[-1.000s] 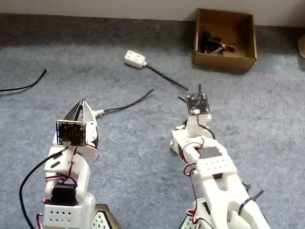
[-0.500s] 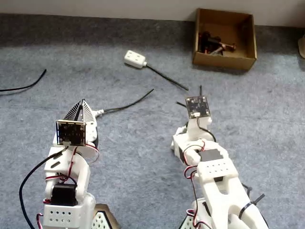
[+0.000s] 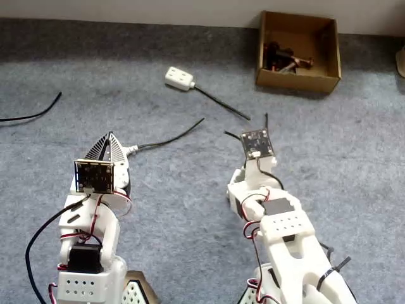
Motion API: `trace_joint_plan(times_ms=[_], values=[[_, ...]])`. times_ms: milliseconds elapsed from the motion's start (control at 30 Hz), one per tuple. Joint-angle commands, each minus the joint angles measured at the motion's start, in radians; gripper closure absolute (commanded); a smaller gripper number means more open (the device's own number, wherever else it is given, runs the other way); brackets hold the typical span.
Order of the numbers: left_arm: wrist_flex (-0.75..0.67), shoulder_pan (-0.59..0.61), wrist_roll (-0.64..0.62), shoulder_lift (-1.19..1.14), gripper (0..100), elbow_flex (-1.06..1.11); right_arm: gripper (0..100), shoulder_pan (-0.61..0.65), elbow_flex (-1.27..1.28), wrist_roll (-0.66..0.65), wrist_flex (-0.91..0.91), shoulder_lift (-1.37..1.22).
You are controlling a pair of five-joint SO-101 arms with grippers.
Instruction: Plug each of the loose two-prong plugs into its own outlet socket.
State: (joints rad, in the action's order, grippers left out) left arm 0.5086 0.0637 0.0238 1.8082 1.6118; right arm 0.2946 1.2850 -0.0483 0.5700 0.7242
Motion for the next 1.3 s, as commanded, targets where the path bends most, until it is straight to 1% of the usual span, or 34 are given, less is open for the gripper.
trace_joint_plan(times_ms=[0,133,300,400,667,733,933,1033,1267], values=[[-0.018,0.005,-0.003,0.013,99,-0.012,84.5,0.010,-0.062,-0.008,0.005,0.028],[-0.018,0.005,-0.003,0.013,99,-0.012,84.5,0.008,-0.065,-0.009,0.005,0.030],[-0.018,0.005,-0.003,0.013,99,-0.012,84.5,0.004,-0.130,-0.008,0.008,0.030],[-0.018,0.004,-0.003,0.013,99,-0.012,84.5,-0.001,-0.166,-0.008,0.051,0.030],[-0.018,0.002,-0.003,0.013,99,-0.012,84.5,-0.085,-0.243,-0.006,0.104,0.030],[-0.018,0.002,-0.003,0.013,99,-0.012,84.5,-0.104,-0.255,0.014,0.110,0.030],[-0.018,0.002,-0.003,0.013,99,-0.012,84.5,-0.113,-0.354,0.046,0.278,0.030],[-0.018,0.002,-0.003,0.013,99,-0.012,84.5,-0.110,-0.403,0.083,0.351,0.030],[-0.018,0.002,-0.003,0.013,99,-0.012,84.5,-0.016,-0.484,0.089,0.450,0.030]])
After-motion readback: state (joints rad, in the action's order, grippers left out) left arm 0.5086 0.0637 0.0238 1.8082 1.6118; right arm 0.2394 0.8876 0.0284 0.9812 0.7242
